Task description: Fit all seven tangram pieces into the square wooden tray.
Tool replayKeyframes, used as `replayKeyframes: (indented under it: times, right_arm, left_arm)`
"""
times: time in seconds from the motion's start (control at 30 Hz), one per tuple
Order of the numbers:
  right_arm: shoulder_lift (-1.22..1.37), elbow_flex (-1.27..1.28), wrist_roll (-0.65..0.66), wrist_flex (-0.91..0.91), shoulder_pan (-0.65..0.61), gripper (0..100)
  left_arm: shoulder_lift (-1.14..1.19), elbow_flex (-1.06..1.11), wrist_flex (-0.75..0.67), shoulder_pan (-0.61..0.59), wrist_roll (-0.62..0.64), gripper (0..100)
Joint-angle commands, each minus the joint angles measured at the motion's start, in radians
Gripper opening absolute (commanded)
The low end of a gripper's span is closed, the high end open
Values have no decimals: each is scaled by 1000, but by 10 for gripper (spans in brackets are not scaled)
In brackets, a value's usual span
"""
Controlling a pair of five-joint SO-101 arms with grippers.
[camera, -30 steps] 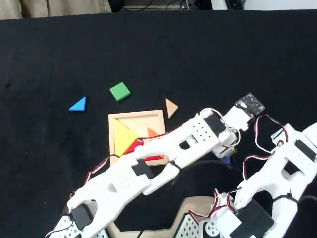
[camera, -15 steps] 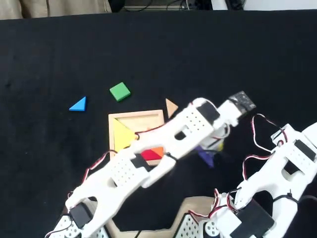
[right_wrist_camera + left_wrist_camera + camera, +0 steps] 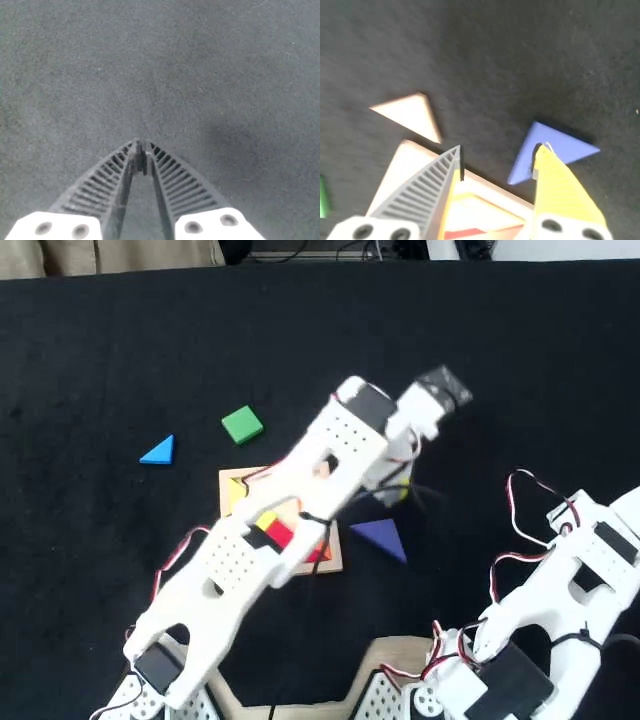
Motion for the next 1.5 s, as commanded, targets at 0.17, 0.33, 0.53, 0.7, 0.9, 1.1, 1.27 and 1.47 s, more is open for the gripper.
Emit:
replayKeyframes:
  times: [0.17, 0.33, 0.53, 0.7, 0.9, 1.1, 1.27, 1.47]
  right_arm:
    - [-33, 21, 98, -20, -92, 13]
    - [-33, 18, 95, -20, -84, 15]
    - [-21, 4, 94, -20, -40, 15]
    - [145, -101, 54, -11, 5, 15]
    - [401, -326, 83, 153, -14, 15]
    - [470, -383, 83, 186, -11, 12]
    - [426, -360, 83, 186, -18, 12]
    - [410, -346, 109, 186, -28, 12]
  left_arm:
    - [-207, 220, 28, 21, -450, 240]
    - [-348, 549, -68, 136, -508, 240]
    - [-439, 794, -276, 153, -479, 277]
    - [-493, 947, -466, 139, -430, 289]
    - [-526, 987, -562, 133, -554, 290]
    - [-503, 989, -560, 139, -706, 289]
    - [-502, 986, -562, 153, -779, 289]
    - [-500, 995, -664, 194, -784, 289]
